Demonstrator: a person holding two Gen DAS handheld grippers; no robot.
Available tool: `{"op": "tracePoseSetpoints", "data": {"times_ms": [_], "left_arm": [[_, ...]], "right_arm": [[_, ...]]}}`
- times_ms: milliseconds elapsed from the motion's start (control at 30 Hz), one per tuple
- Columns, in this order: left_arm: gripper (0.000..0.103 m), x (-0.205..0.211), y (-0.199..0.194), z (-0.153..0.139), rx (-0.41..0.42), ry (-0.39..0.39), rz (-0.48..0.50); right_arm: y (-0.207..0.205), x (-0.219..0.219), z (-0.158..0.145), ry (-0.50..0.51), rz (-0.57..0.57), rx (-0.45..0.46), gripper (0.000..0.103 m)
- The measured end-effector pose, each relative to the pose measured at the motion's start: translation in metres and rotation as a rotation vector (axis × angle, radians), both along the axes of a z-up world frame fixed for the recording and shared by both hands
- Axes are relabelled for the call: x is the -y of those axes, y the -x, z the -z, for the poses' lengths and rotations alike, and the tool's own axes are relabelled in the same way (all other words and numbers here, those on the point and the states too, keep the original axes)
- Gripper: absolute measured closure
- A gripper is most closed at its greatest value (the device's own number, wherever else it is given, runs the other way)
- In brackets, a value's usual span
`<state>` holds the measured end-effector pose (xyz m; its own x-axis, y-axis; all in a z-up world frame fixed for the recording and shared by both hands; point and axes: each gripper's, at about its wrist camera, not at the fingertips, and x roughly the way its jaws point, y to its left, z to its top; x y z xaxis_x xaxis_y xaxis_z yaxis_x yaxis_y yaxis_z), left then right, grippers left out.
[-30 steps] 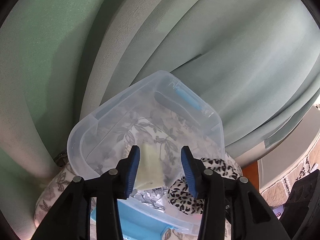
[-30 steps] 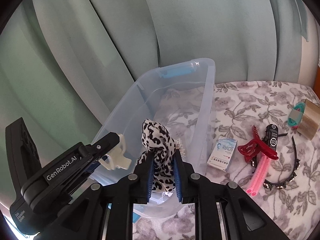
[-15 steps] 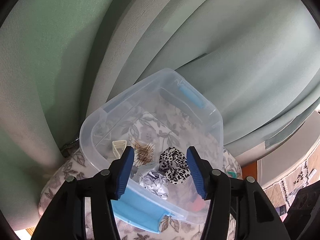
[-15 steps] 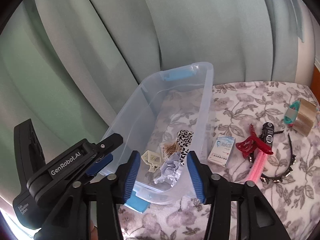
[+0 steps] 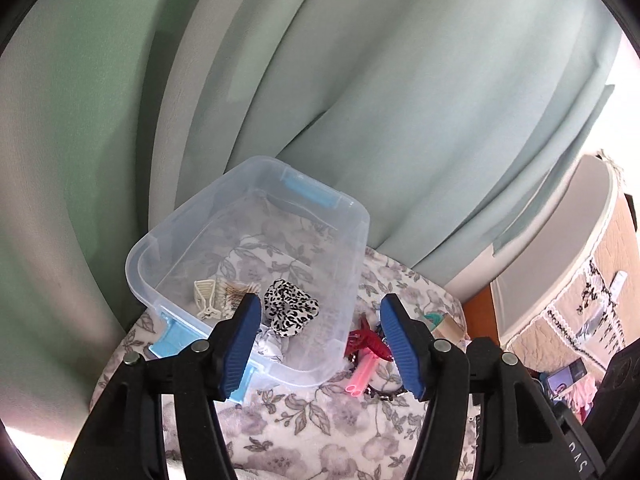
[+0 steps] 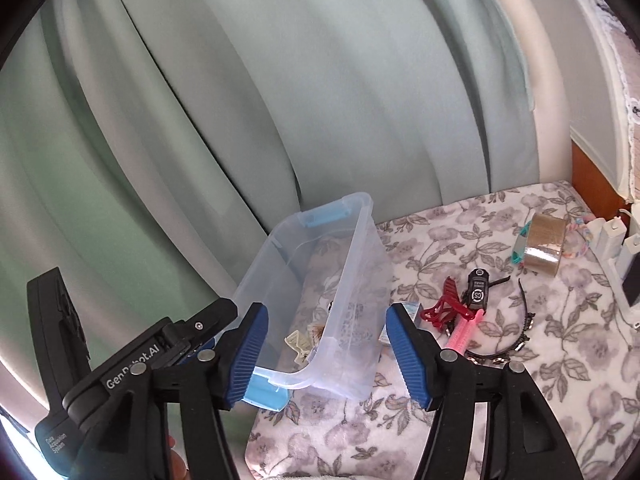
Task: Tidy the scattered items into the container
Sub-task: 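Withdraw both grippers from the box toward the remaining items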
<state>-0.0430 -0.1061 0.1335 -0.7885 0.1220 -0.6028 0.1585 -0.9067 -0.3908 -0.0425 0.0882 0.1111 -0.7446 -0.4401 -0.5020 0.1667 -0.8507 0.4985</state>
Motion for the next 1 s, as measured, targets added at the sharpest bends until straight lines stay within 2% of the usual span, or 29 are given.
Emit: {"op": "tracePoseSetpoints", "data": {"times_ms": [333,567,800,1000], "left_arm": [[0.039,-0.059,-0.017,-0.012,0.008,0.115,0.130],[0.039,-0.105,-0.015,0.001,0.063,0.162,0.246],[0.039,-0.131,-0.007,0.021,0.124,0.220,0.290],[0.039,-0.143,0.006,0.047,0.200,0.242,0.296]], "right_arm": [[-0.028,-0.062,-0.012,0.093,0.115,-0.054,0.031],[-0.040,-0.093,0.008,-0.014,0.184,0.022,0.028],[-0.041,-0.149,0.041,0.018,0.313,0.135,0.028],[-0.034,-0.177,0.073,0.066,0.349,0.212,0.028]]}}
